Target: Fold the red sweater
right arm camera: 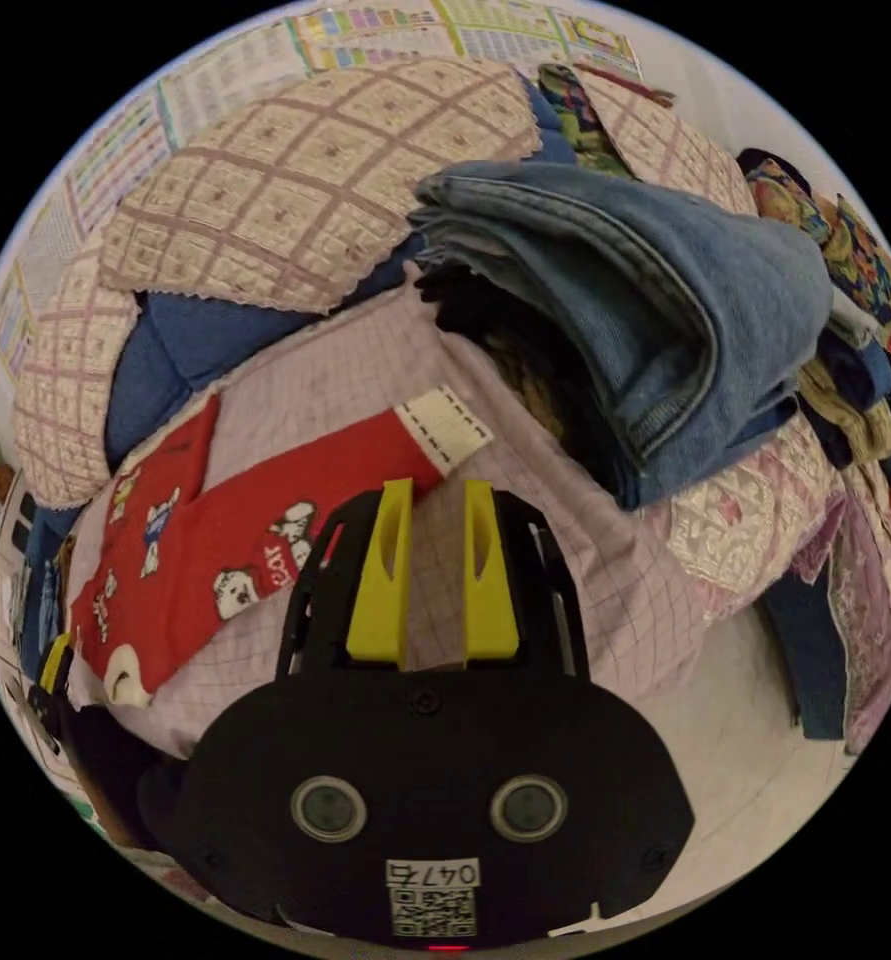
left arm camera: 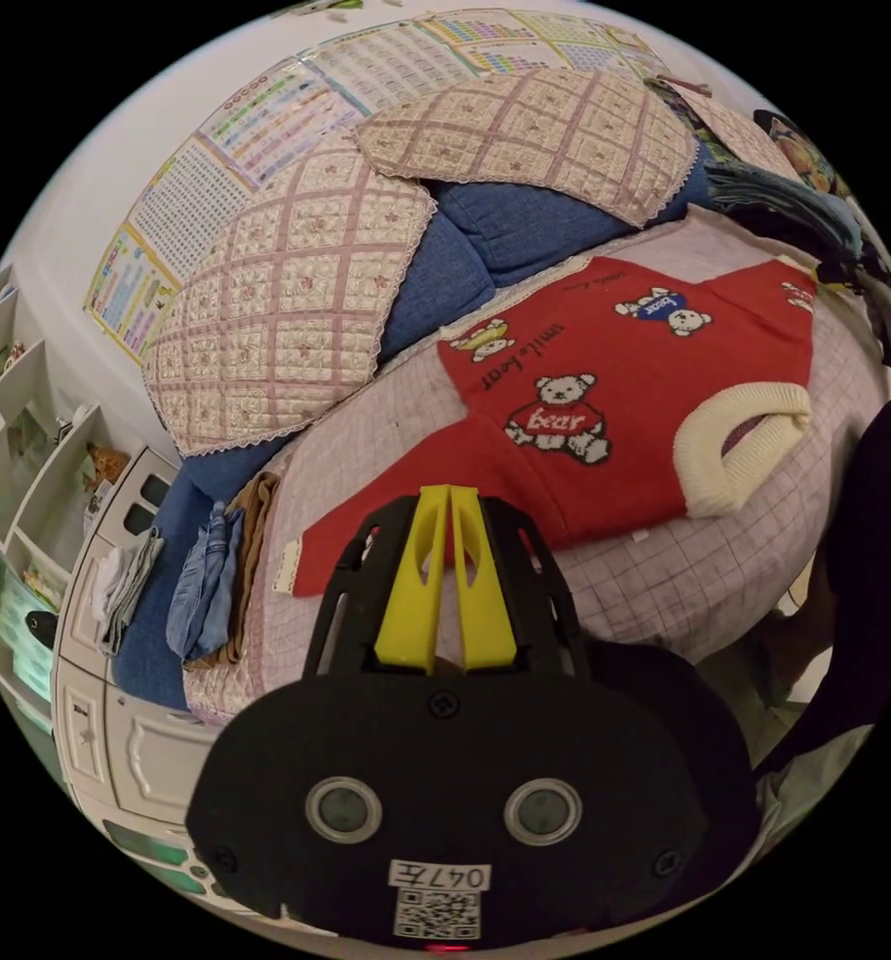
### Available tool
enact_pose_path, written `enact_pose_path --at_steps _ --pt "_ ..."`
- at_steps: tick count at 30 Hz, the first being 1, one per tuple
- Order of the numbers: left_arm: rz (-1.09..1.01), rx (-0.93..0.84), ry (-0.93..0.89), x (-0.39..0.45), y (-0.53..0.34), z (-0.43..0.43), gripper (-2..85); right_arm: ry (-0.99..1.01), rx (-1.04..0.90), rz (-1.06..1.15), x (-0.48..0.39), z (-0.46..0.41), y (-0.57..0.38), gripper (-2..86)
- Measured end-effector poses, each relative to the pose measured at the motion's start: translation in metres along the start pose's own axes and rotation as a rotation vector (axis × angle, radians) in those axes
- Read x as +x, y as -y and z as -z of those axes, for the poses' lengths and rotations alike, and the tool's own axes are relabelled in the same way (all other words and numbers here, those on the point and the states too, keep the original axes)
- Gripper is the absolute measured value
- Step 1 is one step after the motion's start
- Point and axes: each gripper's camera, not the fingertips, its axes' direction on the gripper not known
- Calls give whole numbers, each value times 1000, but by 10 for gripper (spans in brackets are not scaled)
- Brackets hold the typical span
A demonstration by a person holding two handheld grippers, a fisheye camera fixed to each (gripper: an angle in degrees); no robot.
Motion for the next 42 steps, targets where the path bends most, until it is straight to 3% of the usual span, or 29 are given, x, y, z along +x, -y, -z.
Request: enact_pose_path --at_steps 6,8,14,18,23,26,34,42 --pt "20 10 -13 -11 -6 -1 -8 -55 439 88 -54 99 -56 35" --pt "28 14 -18 -15 -9 -1 -8 39 543 199 -90 131 -78 6" --pt "107 28 -45 -36 -22 -1 -8 360 621 386 -181 163 -116 -2" --pt "193 60 -40 -54 -38 2 -9 512 630 430 -231 164 -125 8" --pt "209 74 -20 -64 -52 3 -8 333 545 539 -294 137 -147 17" --pt "191 68 -17 -67 -57 1 -8 448 505 564 -310 134 -144 16" --pt "209 96 -15 -85 -82 6 -8 484 434 622 -362 119 -133 20" --pt "312 253 -41 -119 -98 38 -8 486 432 615 -402 106 -115 26"
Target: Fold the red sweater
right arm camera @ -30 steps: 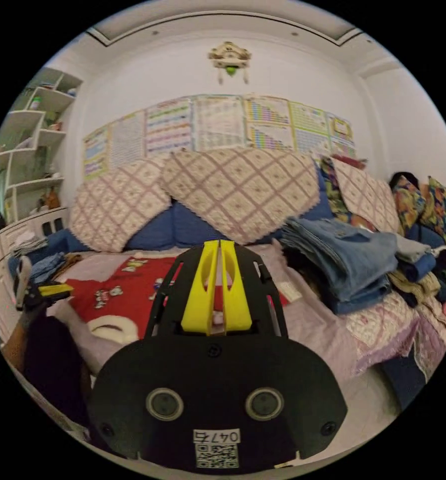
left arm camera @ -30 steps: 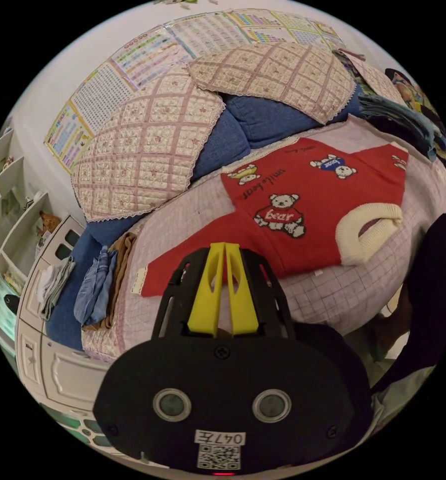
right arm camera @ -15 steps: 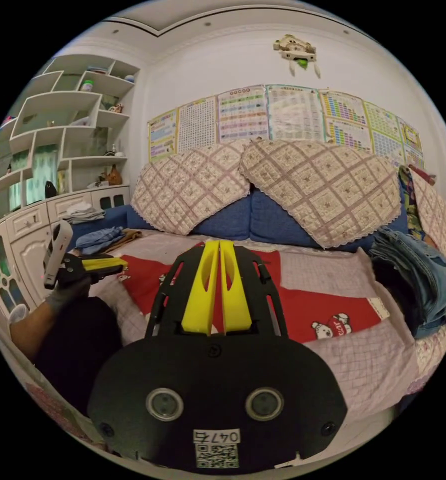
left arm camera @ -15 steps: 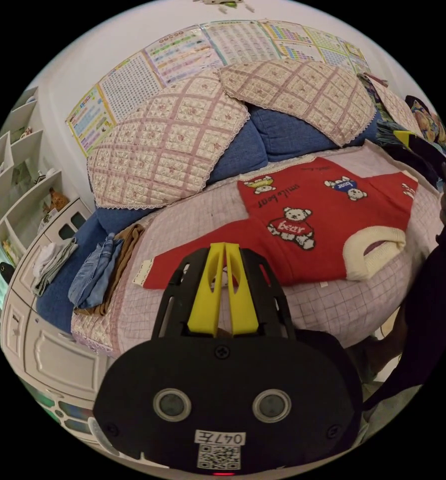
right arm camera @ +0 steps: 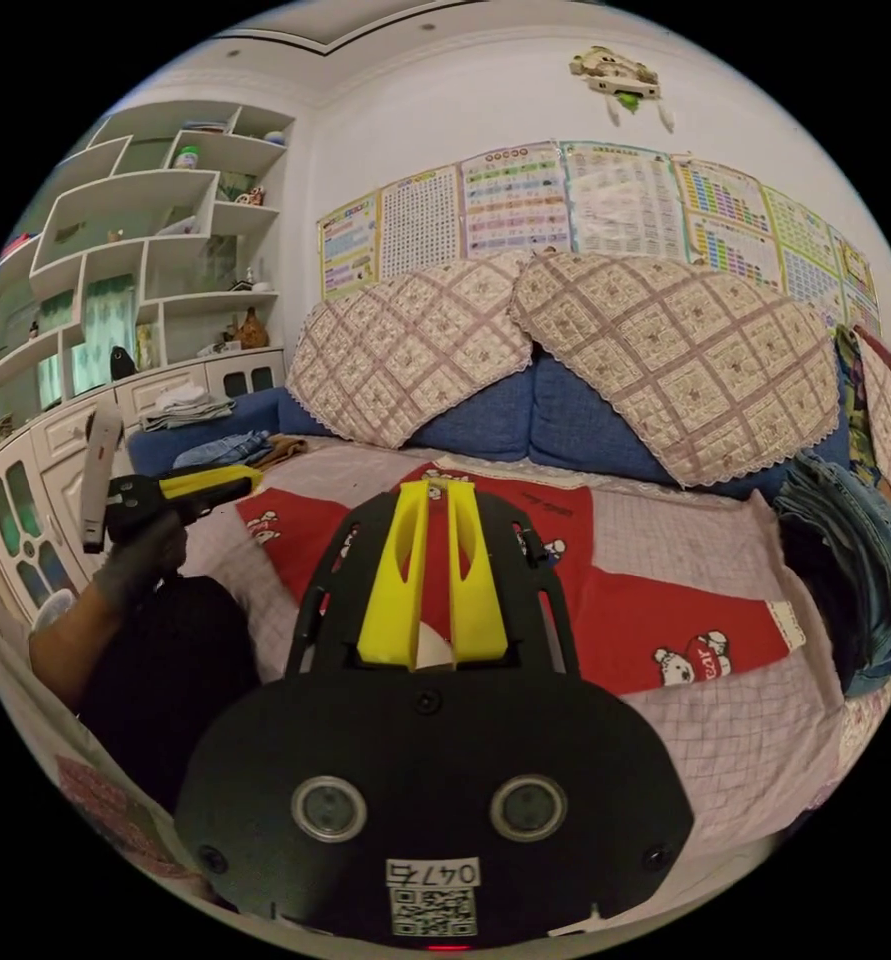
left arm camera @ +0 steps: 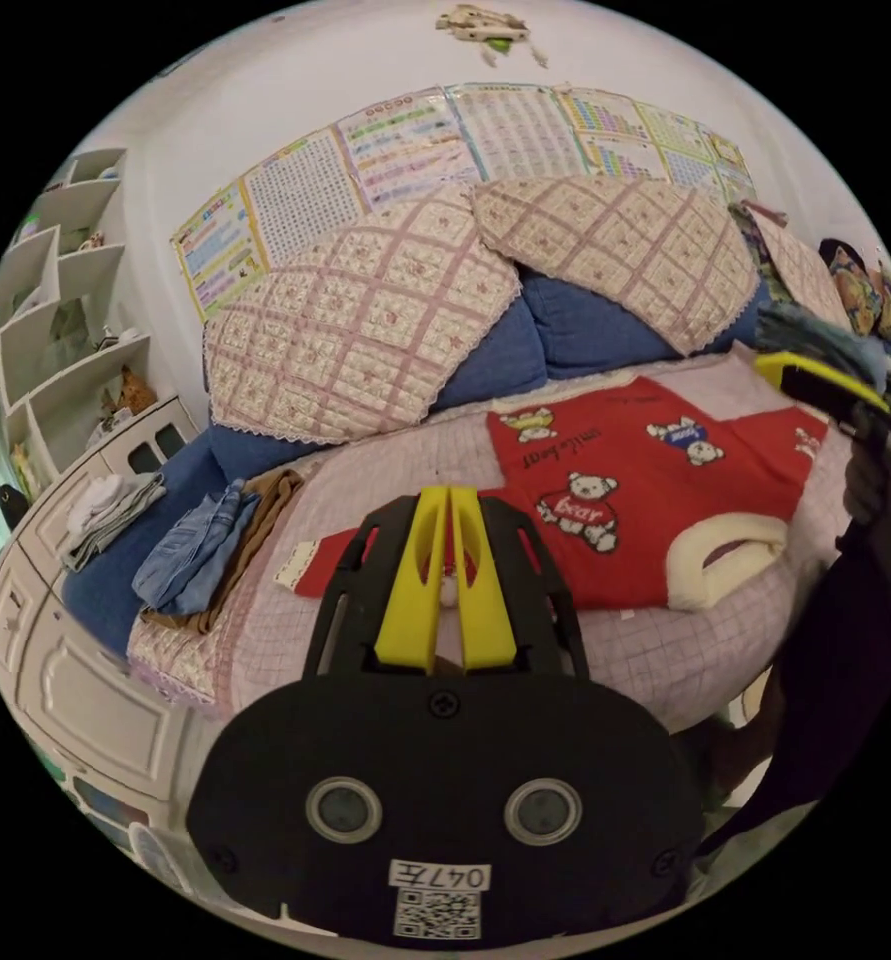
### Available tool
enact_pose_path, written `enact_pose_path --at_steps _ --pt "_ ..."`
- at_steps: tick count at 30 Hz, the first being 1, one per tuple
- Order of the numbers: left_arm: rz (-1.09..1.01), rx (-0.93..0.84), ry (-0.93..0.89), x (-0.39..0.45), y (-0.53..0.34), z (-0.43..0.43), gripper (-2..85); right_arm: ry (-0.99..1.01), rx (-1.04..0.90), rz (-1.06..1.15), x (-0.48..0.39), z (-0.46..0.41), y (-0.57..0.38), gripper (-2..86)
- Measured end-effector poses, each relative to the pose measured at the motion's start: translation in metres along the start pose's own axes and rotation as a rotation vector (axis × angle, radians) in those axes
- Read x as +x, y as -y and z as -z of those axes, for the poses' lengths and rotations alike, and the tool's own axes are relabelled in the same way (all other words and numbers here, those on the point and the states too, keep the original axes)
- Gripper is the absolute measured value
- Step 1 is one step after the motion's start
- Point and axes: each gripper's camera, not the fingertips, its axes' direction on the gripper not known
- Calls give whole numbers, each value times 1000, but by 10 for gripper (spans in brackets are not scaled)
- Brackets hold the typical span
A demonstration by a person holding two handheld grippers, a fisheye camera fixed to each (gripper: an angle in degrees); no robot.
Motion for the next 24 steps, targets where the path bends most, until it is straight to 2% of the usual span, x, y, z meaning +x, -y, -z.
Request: enact_pose_path --at_steps 4,6,11,14,17,20,24 --pt "27 106 -81 -9 28 9 -8 -196 5 10 -4 -20 24 13" --pt "100 155 -113 -19 56 5 -8 -226 -18 31 0 -36 46 3" --pt "211 202 -217 -39 82 -29 -8 -166 -176 -2 40 -121 117 -2" --pt "140 202 -256 -35 59 -56 -8 -144 -298 -2 63 -181 134 -3" --pt "117 104 -291 -38 55 -67 -9 -84 -383 34 75 -233 135 1" --pt "94 162 -274 -43 56 -61 -9 -12 -431 53 80 -276 124 4" --pt "116 63 -305 -52 56 -78 -9 2 -515 138 73 -312 119 8"
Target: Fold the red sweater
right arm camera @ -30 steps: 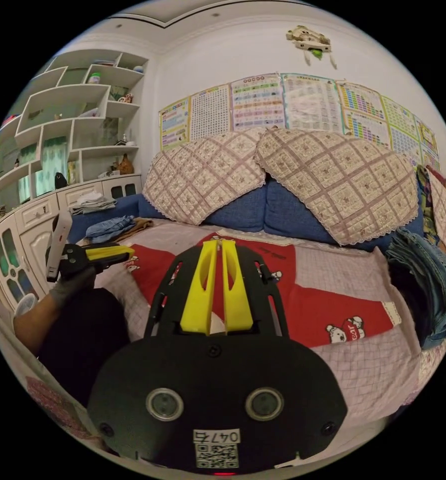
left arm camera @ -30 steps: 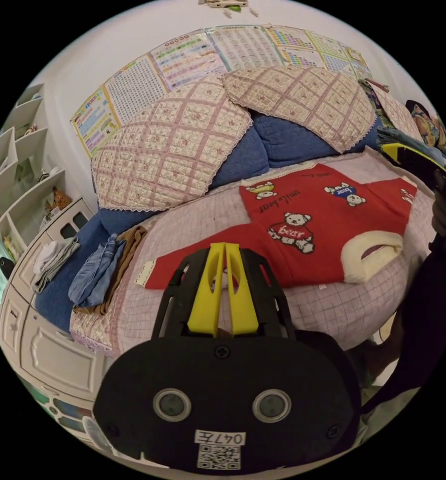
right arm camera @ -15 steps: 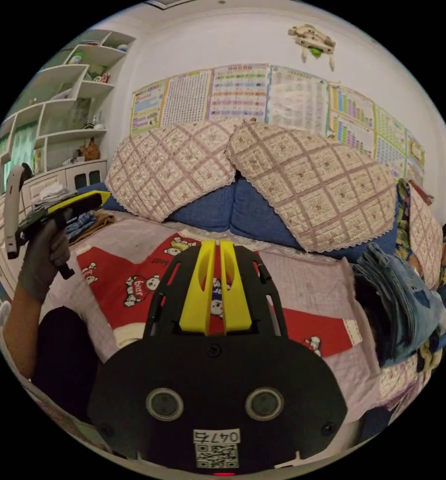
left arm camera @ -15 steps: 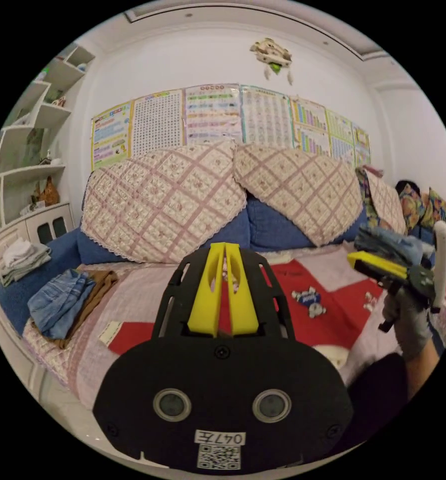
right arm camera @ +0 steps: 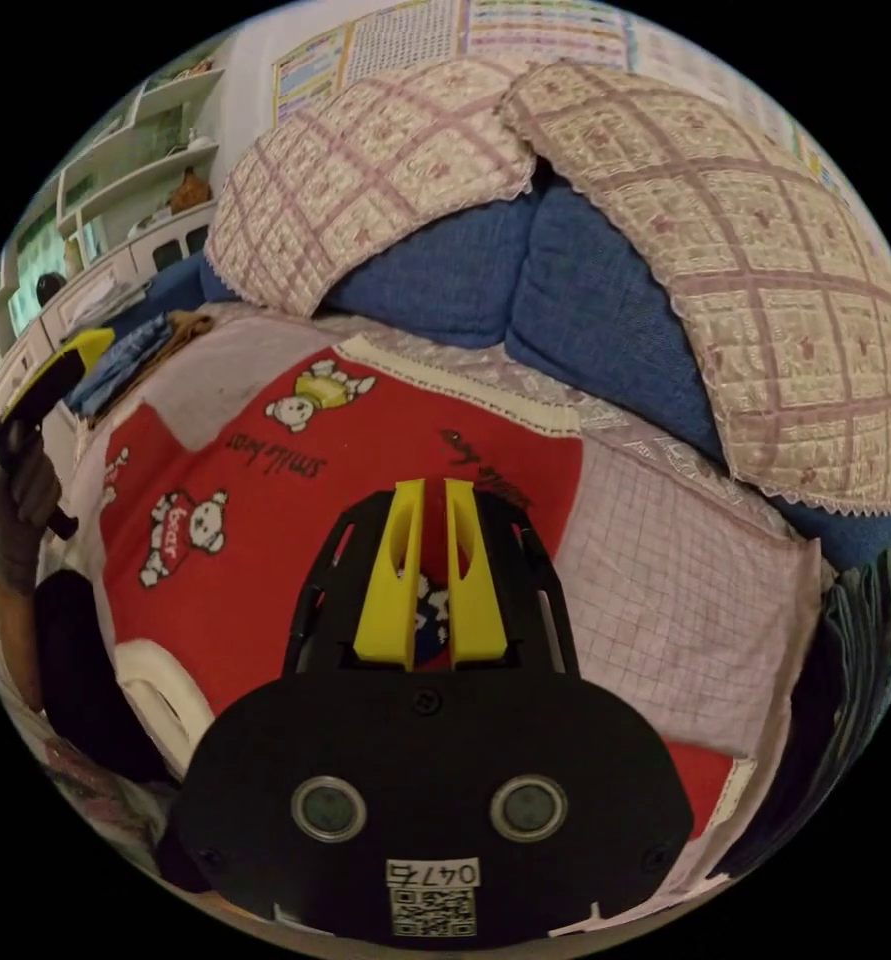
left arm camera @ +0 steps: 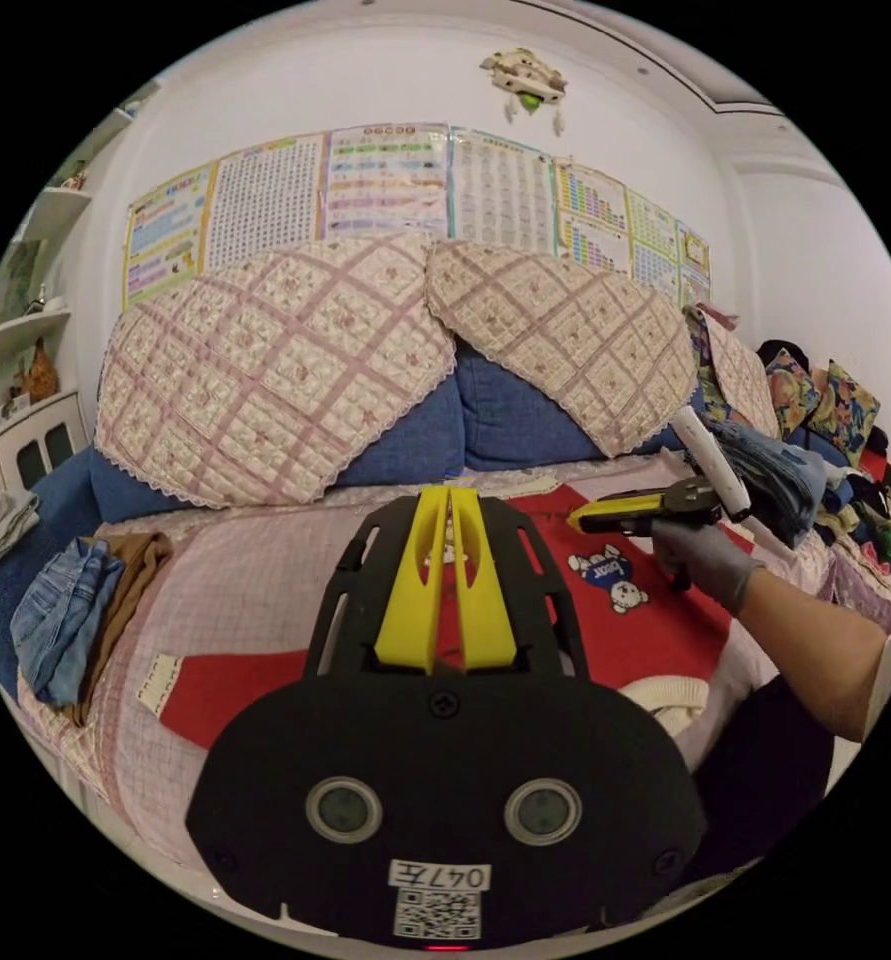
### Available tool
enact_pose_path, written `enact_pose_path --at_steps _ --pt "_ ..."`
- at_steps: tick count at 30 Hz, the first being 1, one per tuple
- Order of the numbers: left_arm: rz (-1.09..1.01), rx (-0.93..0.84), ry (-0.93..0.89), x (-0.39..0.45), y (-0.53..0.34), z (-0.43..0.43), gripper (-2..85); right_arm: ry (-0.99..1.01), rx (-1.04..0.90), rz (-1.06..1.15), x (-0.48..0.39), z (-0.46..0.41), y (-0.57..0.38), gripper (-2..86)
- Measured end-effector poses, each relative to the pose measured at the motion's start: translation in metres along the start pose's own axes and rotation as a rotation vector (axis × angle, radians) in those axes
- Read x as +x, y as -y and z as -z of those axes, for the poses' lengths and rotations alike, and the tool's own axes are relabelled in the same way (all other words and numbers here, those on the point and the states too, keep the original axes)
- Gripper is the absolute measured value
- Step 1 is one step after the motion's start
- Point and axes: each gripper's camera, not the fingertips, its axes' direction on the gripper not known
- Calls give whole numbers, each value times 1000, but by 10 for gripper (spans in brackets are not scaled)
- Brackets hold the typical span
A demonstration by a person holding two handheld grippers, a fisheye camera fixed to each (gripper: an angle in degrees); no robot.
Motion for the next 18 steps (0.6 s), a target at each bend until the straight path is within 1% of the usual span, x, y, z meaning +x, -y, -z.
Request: enact_pose_path --at_steps 5,10,14,18 --pt "42 -36 -5 -14 1 -6 -9 -51 -44 50 -8 -15 20 9" --pt "64 -52 -10 -19 0 -7 -8 -69 -98 36 -3 -31 34 6" --pt "73 -58 -11 -22 0 -7 -8 -79 -107 33 -1 -36 40 -5" --pt "66 -62 3 -21 0 -5 -9 -64 -72 -11 9 -28 39 -6"
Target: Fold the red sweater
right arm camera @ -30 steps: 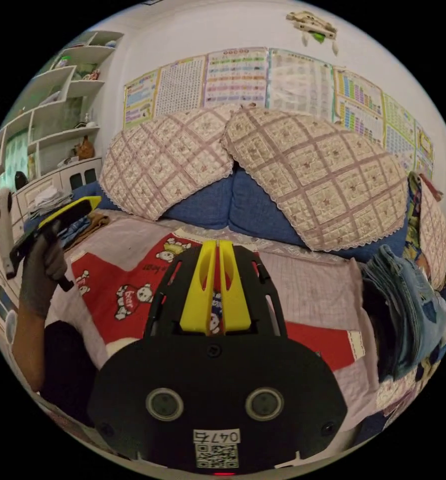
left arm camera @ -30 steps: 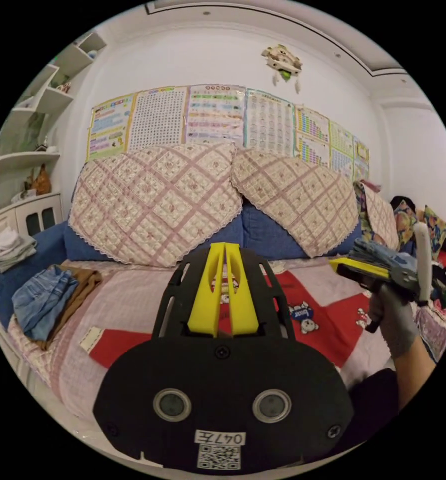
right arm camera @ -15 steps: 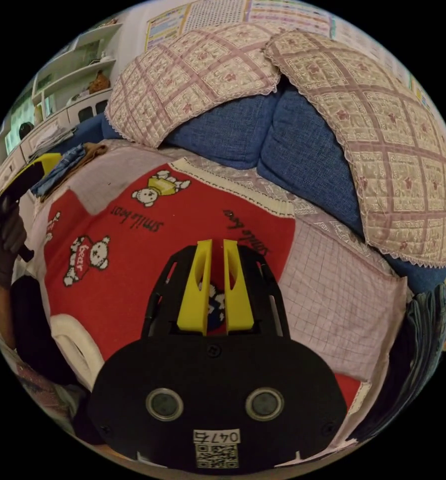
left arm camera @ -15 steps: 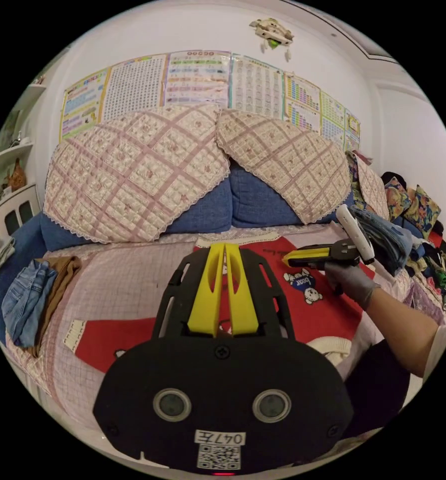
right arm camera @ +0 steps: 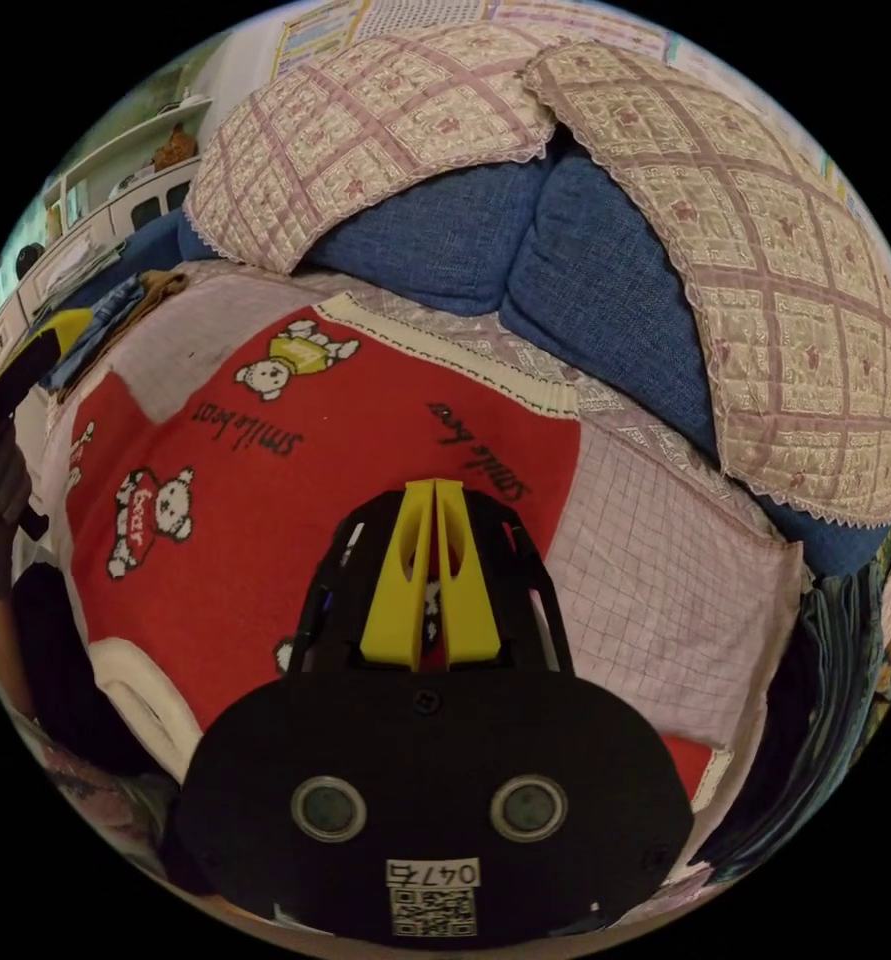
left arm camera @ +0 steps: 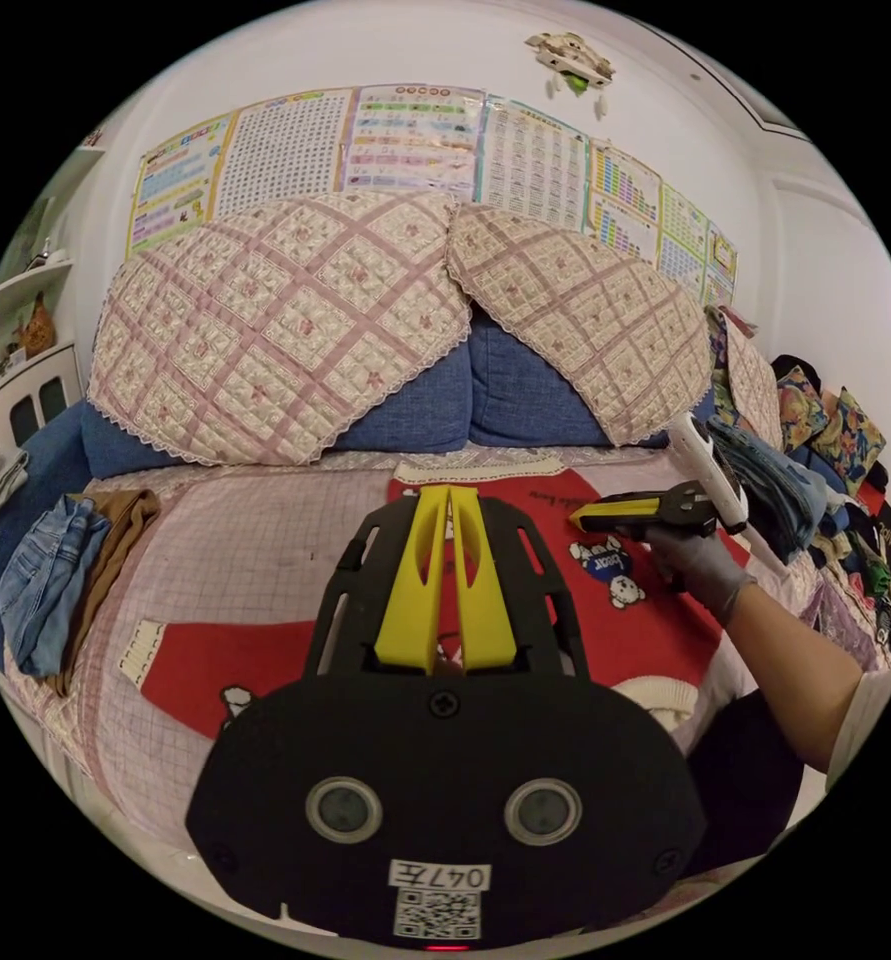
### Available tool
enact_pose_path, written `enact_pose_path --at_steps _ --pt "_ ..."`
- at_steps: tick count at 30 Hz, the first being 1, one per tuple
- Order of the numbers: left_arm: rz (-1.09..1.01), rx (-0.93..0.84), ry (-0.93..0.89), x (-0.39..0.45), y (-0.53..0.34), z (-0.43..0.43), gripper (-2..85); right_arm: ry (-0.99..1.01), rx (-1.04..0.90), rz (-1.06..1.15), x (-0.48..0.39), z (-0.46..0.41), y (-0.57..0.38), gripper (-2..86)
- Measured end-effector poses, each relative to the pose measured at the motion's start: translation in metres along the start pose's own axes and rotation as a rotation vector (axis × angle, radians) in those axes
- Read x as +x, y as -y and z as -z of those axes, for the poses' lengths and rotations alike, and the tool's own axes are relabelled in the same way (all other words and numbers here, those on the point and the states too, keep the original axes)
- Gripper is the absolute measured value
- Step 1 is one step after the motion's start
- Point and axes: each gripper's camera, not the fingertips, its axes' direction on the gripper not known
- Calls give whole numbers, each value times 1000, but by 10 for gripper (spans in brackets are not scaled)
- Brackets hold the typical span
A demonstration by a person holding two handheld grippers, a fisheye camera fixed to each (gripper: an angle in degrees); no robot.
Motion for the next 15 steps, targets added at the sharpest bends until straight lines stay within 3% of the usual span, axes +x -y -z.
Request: enact_pose_path --at_steps 9,12,14,15 --pt "18 2 14 0 2 4 -9 247 111 -167 44 30 -31 -9" --pt "24 1 40 -3 5 4 -9 524 180 -87 49 50 -43 -11" --pt "43 5 48 -7 6 5 -9 807 262 91 41 73 -55 -12" --pt "61 8 49 -11 7 7 -9 857 276 139 37 79 -58 -12"
